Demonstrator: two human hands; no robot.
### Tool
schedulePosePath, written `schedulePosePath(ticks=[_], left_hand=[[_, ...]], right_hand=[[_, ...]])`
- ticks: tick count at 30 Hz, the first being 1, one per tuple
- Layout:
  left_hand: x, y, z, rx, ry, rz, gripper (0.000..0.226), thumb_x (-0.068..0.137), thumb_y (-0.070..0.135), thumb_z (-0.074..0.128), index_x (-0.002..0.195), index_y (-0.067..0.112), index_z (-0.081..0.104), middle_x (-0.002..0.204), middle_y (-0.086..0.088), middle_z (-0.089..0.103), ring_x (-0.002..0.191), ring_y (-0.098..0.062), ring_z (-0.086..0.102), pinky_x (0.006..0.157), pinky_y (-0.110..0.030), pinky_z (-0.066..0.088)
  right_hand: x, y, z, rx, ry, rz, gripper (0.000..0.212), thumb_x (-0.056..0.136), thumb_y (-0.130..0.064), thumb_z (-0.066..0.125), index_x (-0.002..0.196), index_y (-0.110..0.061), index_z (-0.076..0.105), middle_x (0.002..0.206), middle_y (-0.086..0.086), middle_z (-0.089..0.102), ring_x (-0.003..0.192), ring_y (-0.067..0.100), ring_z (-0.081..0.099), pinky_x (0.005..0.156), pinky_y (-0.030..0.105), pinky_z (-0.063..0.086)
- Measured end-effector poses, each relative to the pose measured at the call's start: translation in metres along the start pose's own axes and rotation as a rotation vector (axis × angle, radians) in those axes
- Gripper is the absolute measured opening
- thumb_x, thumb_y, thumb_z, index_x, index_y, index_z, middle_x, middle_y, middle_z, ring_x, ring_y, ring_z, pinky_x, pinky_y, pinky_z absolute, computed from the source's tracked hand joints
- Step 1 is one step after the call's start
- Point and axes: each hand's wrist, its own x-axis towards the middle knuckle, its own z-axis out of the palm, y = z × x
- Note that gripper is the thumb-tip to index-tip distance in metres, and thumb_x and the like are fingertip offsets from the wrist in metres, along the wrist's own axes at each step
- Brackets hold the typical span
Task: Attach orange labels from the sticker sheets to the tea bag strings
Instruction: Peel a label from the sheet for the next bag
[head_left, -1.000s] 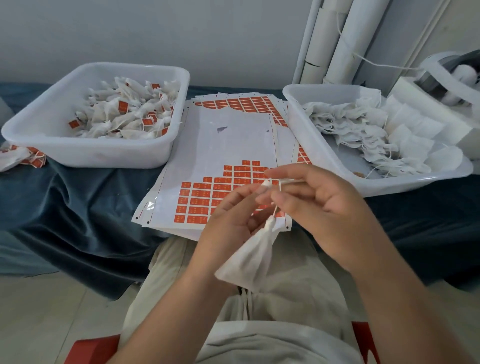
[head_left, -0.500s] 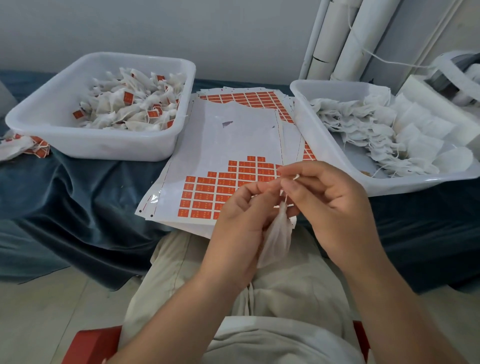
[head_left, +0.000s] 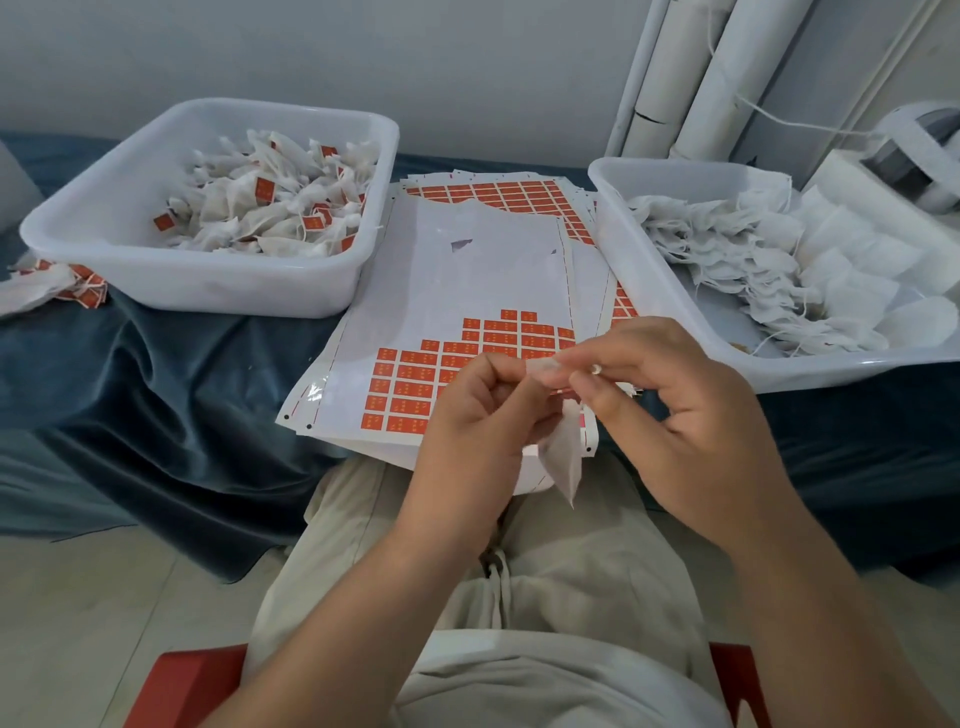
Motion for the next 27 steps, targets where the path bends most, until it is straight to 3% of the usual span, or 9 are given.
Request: schedulePosePath(ticks=[2,5,8,12,16,19,24,26,27], left_hand=[[-0.0005,-0.0006,-0.0003,0.111,-0.019,0.089,0.014,0.104,0.031,0.065,0.099,0.018,0.067,0.097,-0.013,0.074,0.097,-0.033,0.073,0.091,-0.043,0.061],[-0.0023,0.0017,0.0017,0.139,-0.070,0.142,0.011,0.108,0.022,0.058,0.099,0.017,0.064,0.089,0.000,0.074,0.084,-0.016,0.073,0.076,-0.024,0.057],[-0.0039,0.0002,0.0049,0.164,-0.082,0.176,0.013,0.110,0.020,0.055,0.103,0.011,0.061,0.089,0.004,0.075,0.082,-0.015,0.073,0.069,-0.021,0.055],[-0.0046,-0.0012,0.0045,0.260,-0.076,0.193,0.011,0.109,0.023,0.057,0.101,0.017,0.061,0.081,0.004,0.074,0.076,-0.009,0.071,0.065,-0.019,0.053],[-0.0029,0.0001,0.0017,0.353,-0.059,0.223,0.012,0.106,0.029,0.061,0.095,0.027,0.065,0.076,0.009,0.067,0.070,-0.009,0.061,0.064,-0.020,0.050],[-0.0020,0.0001,0.0017,0.414,-0.058,0.226,0.015,0.106,0.034,0.059,0.099,0.027,0.070,0.082,0.007,0.069,0.075,-0.017,0.063,0.067,-0.030,0.052],[-0.0024,0.0018,-0.0005,0.521,-0.032,0.229,0.023,0.109,0.031,0.055,0.100,0.026,0.075,0.073,0.019,0.064,0.069,-0.002,0.058,0.062,-0.013,0.042],[-0.0015,0.0040,-0.0009,0.532,-0.022,0.220,0.025,0.108,0.032,0.055,0.098,0.026,0.077,0.075,0.011,0.067,0.070,-0.009,0.060,0.060,-0.022,0.045],[-0.0011,0.0046,-0.0010,0.524,-0.025,0.213,0.027,0.107,0.034,0.054,0.097,0.025,0.077,0.079,0.003,0.070,0.074,-0.017,0.063,0.066,-0.034,0.050]], right_hand=[[-0.0012,-0.0004,0.0003,-0.058,-0.028,-0.013,0.023,0.102,-0.015,0.066,0.121,-0.025,0.074,0.110,-0.023,0.072,0.118,0.016,0.065,0.100,0.031,0.053],[-0.0023,-0.0006,0.0051,-0.080,0.006,0.030,0.035,0.103,-0.017,0.068,0.134,-0.032,0.063,0.119,-0.014,0.072,0.113,0.003,0.068,0.101,0.022,0.049],[-0.0012,-0.0002,0.0080,0.003,0.050,0.129,0.040,0.102,-0.020,0.069,0.136,-0.037,0.061,0.125,-0.008,0.072,0.114,-0.005,0.068,0.094,0.009,0.048],[-0.0001,0.0014,0.0063,0.123,0.064,0.210,0.030,0.104,-0.026,0.066,0.132,-0.038,0.064,0.116,-0.022,0.076,0.115,-0.004,0.068,0.092,0.012,0.052],[0.0007,0.0035,0.0053,0.193,0.073,0.275,0.023,0.103,-0.022,0.067,0.125,-0.027,0.070,0.109,-0.019,0.079,0.107,-0.002,0.073,0.085,0.013,0.056],[0.0005,0.0042,0.0053,0.135,0.076,0.287,0.019,0.102,-0.021,0.069,0.119,-0.027,0.072,0.106,-0.022,0.078,0.101,-0.003,0.074,0.083,0.014,0.057],[-0.0001,0.0028,0.0047,-0.017,0.081,0.274,0.017,0.100,-0.029,0.069,0.116,-0.030,0.074,0.101,-0.022,0.078,0.098,-0.002,0.073,0.081,0.019,0.058],[-0.0002,0.0021,0.0040,-0.057,0.074,0.261,0.015,0.100,-0.027,0.069,0.114,-0.031,0.074,0.099,-0.023,0.077,0.097,-0.003,0.073,0.080,0.018,0.057],[-0.0002,0.0013,0.0037,-0.072,0.068,0.251,0.014,0.100,-0.026,0.070,0.112,-0.033,0.073,0.097,-0.024,0.077,0.096,-0.004,0.072,0.080,0.015,0.055]])
